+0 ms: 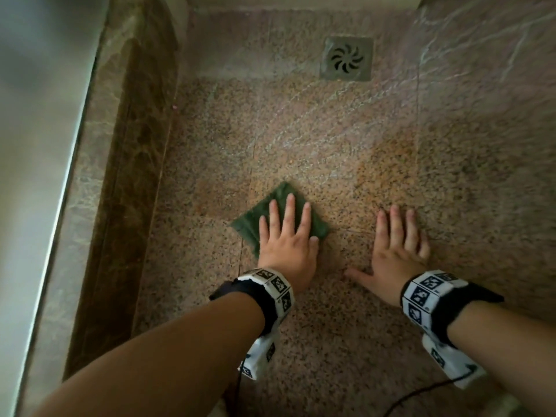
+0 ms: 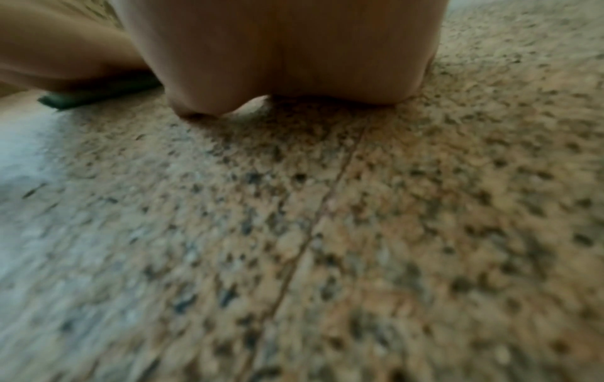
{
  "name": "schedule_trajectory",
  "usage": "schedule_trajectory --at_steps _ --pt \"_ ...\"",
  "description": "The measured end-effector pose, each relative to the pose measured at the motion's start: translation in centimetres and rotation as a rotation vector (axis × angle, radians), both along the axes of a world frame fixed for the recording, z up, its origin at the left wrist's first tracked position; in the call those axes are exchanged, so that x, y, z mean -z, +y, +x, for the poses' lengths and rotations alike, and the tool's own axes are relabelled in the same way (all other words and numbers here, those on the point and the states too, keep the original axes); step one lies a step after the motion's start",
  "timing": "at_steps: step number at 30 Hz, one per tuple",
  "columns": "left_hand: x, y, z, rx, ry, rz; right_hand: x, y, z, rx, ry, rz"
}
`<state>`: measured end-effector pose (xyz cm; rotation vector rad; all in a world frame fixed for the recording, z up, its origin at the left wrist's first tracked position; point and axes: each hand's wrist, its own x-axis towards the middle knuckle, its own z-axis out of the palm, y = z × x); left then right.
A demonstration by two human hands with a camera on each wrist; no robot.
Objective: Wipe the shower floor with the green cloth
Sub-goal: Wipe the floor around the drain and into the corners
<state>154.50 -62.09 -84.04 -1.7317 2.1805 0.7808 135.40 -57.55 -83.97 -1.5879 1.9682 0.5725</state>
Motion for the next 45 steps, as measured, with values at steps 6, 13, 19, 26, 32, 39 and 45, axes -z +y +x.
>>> schedule_trajectory --at_steps 6,13,19,26,32,39,45 --pt "-0.3 -3.8 -0.5 0.146 0.026 -0.068 0.1 -0.2 -0.3 -0.005 -0.010 0.023" --pt "0.8 -3.4 0.9 0.026 -0.038 -0.092 0.3 0.0 -0.5 -0.028 -0.038 -0.016" --pt "1.1 -3.3 0.3 -0.105 -0.075 -0.107 0.5 0.1 -0.7 -0.024 -0.065 -0.029" --pt "0.6 -4.8 -0.4 -0.285 -0.101 -0.085 0.8 0.4 -0.7 -0.027 -0.076 -0.073" --pt "0.6 0.8 -7.0 0.169 -0.028 -0.004 1.5 0.6 -0.3 0.022 -0.079 -0.139" --pt "1.4 -2.0 -3.3 0.081 -0.063 -0.092 1.2 0.5 -0.8 -0.024 -0.058 -0.086" --pt "0.9 -7.3 5.4 -0.477 -0.142 -0.097 0.3 0.0 -0.8 -0.025 -0.073 0.012"
